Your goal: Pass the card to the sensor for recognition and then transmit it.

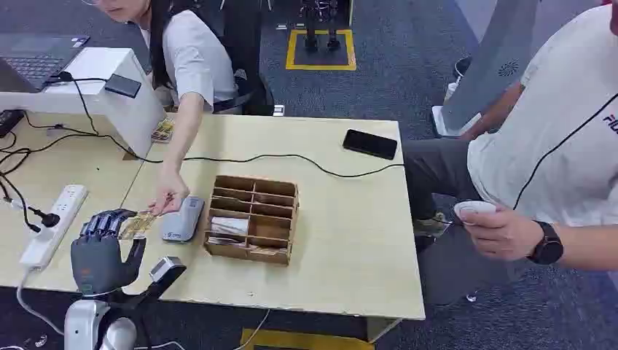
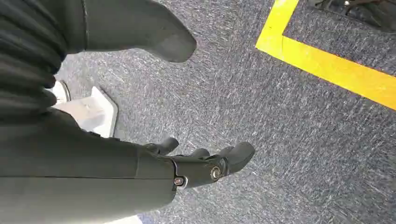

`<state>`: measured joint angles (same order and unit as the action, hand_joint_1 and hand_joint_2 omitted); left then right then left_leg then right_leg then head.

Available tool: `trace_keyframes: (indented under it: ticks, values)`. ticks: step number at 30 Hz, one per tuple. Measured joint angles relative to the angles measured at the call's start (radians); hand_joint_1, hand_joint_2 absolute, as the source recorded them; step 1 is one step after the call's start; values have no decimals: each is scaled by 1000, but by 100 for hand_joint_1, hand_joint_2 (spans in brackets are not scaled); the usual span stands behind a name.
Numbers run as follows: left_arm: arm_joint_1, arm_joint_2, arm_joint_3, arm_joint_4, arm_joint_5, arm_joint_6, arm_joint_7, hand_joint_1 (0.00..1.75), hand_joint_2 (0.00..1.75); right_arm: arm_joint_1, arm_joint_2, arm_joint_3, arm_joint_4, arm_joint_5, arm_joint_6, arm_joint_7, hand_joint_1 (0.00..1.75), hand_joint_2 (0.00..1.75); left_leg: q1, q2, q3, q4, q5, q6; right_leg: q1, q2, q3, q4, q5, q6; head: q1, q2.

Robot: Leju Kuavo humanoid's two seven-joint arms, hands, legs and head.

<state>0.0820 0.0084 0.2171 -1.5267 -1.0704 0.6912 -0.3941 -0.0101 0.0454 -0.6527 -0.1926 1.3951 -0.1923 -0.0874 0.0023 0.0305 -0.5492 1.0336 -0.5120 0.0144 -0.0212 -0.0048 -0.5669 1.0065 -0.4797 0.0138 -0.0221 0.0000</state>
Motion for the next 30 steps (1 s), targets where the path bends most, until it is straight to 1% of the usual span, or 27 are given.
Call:
trace_keyframes:
  ticks: [4, 8, 10, 15, 18, 20, 30]
  values:
    - [0, 0, 0, 0, 16, 0, 2, 175, 175, 0, 0, -1, 0, 1, -2, -6, 0, 175, 0, 0, 0, 0, 0, 0, 0, 0, 0, 0, 0, 0, 0, 0]
    - [0, 0, 0, 0, 38, 0, -8, 175, 175, 0, 0, -2, 0, 2, -3, -6, 0, 175, 0, 0, 0, 0, 0, 0, 0, 0, 0, 0, 0, 0, 0, 0]
    - [0, 0, 0, 0, 65, 0, -25, 175, 175, -1, 0, -5, 0, 2, -3, -6, 0, 175, 0, 0, 0, 0, 0, 0, 0, 0, 0, 0, 0, 0, 0, 0]
    - [3, 0, 0, 0, 173, 0, -86, 175, 175, -1, 0, -13, 0, 3, -3, -12, 0, 175, 0, 0, 0, 0, 0, 0, 0, 0, 0, 0, 0, 0, 0, 0]
    - [8, 2, -9, 0, 234, 0, -84, 175, 175, -1, 0, -16, 0, 3, -2, -11, 0, 175, 0, 0, 0, 0, 0, 0, 0, 0, 0, 0, 0, 0, 0, 0]
    - [12, 5, -18, 0, 253, 0, -82, 175, 175, -1, 0, -18, 0, 3, -2, -11, 0, 175, 0, 0, 0, 0, 0, 0, 0, 0, 0, 0, 0, 0, 0, 0]
    - [18, 6, -30, 0, 261, 0, -82, 175, 175, -1, 0, -23, 0, 3, -2, -11, 0, 175, 0, 0, 0, 0, 0, 0, 0, 0, 0, 0, 0, 0, 0, 0]
